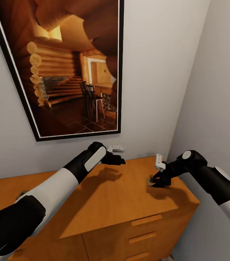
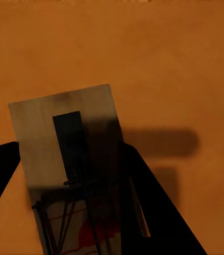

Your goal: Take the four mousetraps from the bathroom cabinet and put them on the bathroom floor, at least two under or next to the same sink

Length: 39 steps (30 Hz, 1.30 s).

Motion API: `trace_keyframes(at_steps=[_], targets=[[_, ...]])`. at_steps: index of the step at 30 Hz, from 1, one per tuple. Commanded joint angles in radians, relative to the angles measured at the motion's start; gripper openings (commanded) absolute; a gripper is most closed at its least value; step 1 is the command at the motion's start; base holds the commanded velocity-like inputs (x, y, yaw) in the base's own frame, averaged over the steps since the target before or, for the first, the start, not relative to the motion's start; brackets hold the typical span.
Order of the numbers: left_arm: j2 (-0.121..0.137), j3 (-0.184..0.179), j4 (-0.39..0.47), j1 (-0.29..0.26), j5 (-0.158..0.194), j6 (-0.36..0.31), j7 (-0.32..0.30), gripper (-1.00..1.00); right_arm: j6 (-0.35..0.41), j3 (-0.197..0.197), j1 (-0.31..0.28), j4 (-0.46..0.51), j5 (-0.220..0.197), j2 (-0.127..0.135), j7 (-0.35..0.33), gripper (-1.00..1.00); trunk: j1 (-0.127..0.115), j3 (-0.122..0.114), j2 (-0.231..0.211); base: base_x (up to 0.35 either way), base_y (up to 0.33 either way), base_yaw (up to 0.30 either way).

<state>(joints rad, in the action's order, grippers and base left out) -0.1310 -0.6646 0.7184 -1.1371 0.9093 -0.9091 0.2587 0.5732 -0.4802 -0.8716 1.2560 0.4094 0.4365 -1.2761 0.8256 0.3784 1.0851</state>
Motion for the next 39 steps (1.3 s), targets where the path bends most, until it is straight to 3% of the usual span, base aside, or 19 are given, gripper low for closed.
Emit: trace_keyframes(at_steps=[1, 4, 10, 30, 39], targets=[[0.0, -0.003, 0.0, -0.001, 0.01, -0.002, 0.01, 1.0, 0.01, -0.002, -0.001, 0.001, 0.003, -0.002, -0.002, -1.0, 0.0, 0.001, 0.001, 0.0, 0.0, 0.0], [0.001, -0.003, 0.001, -0.001, 0.006, -0.009, 0.011, 1.0, 0.013, 0.0, -0.001, 0.0, 0.002, -0.05, 0.001, -1.0, 0.0, 0.001, 0.001, 0.0, 0.0, 0.0], [0.002, -0.003, 0.006, -0.001, 0.011, -0.013, 0.011, 1.0, 0.014, 0.002, -0.001, 0.0, -0.005, -0.084, -0.001, -1.0, 0.0, 0.001, 0.001, 0.0, 0.0, 0.0], [0.002, -0.003, -0.003, -0.001, 0.011, -0.004, 0.008, 1.0, 0.013, 0.002, 0.0, 0.0, -0.004, -0.085, -0.004, -1.0, 0.0, 0.001, 0.001, -0.159, 0.008, 0.005], [0.002, -0.003, -0.003, -0.001, 0.01, -0.001, 0.009, 1.0, 0.013, 0.0, 0.002, 0.0, -0.003, -0.086, -0.003, -1.0, 0.0, 0.001, 0.001, -0.007, 0.001, 0.218]])
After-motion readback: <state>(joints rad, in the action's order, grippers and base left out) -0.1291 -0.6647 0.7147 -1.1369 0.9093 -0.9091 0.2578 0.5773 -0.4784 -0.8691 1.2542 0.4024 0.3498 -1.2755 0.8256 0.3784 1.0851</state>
